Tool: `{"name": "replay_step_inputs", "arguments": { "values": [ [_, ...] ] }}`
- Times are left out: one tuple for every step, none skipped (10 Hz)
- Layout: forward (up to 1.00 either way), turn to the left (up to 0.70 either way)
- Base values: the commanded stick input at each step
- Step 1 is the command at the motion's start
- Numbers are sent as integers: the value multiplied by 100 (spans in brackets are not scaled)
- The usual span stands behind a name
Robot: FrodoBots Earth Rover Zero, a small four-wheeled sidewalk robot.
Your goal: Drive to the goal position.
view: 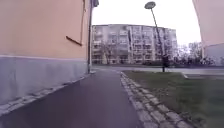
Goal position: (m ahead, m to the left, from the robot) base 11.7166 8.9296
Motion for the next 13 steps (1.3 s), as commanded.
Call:
{"name": "replay_step_inputs", "arguments": {
  "values": [
    [85, 0],
    [85, 0],
    [85, 0],
    [85, 0],
    [85, 0],
    [85, 0],
    [85, 0],
    [85, 0],
    [85, 0],
    [85, 0],
    [85, 0],
    [85, 0],
    [85, 0]
  ]
}}
